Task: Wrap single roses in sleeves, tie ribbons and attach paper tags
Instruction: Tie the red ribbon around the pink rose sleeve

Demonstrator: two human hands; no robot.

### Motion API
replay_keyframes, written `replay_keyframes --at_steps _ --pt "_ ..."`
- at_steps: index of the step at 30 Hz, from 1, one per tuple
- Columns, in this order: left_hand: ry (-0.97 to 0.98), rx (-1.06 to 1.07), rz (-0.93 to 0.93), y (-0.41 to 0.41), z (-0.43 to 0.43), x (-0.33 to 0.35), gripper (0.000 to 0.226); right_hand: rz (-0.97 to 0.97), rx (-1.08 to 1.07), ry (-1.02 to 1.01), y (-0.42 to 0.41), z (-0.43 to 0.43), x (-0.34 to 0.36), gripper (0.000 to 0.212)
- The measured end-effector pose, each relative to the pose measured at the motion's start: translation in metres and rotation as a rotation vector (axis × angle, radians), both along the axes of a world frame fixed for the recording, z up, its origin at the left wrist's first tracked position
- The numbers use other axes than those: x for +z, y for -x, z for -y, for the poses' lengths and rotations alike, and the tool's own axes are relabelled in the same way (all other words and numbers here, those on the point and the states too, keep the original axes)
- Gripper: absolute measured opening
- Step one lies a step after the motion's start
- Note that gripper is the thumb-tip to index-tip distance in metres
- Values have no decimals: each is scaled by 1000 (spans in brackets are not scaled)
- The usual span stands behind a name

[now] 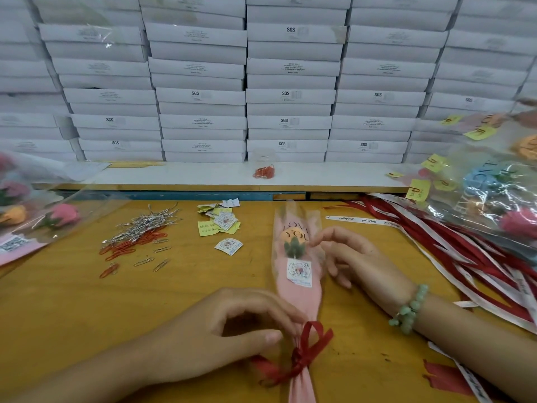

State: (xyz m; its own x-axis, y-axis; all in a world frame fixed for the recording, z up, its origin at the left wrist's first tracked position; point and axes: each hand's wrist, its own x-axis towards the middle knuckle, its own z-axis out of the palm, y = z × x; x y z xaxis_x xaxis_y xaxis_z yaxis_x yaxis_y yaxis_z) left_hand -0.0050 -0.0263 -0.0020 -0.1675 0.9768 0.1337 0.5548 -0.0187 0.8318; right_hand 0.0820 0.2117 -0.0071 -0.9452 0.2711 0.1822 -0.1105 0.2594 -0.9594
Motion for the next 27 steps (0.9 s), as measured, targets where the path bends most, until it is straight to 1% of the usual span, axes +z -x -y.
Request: replay_keyframes --at_steps 3,7,11,14,16,18,19,20,21,22,23,24,25,26,27 --pt "-1 -49 117 -4 1 5 24 -3 -66 -58 -1 -2 -1 23" --pt "45 -149 197 -5 2 10 23 14 -114 -93 0 -3 -3 35" --pt "139 -267 311 -9 4 15 20 33 -183 -110 1 -6 -6 38" --pt "242 -363 404 -7 6 18 20 54 -171 -158 3 -5 -6 37" --pt "228 -331 419 -5 6 20 25 61 -153 -198 4 -3 -6 33" --pt "116 -183 456 2 3 21 27 71 -127 -220 3 -3 -6 28" --pt "29 -54 415 8 1 20 25 80 -115 -232 3 -2 -6 26" --pt "-50 96 292 17 0 18 22 86 -108 -244 2 -2 -6 25" --pt "-100 252 111 29 1 15 20 88 -104 -251 2 -2 -6 25" --pt "-109 379 -94 40 2 14 22 90 -99 -253 2 -2 -6 25" --pt "-82 454 -302 51 5 12 25 92 -91 -254 2 -2 -6 25" --pt "-27 476 -475 60 9 9 29 94 -81 -256 3 -1 -6 24" --pt "45 471 -600 69 11 4 34 96 -74 -258 3 -1 -6 24" --pt "114 460 -674 75 13 -1 40 99 -71 -260 3 -1 -6 24" --pt "171 451 -705 81 14 -7 45 102 -70 -260 4 -1 -6 24"
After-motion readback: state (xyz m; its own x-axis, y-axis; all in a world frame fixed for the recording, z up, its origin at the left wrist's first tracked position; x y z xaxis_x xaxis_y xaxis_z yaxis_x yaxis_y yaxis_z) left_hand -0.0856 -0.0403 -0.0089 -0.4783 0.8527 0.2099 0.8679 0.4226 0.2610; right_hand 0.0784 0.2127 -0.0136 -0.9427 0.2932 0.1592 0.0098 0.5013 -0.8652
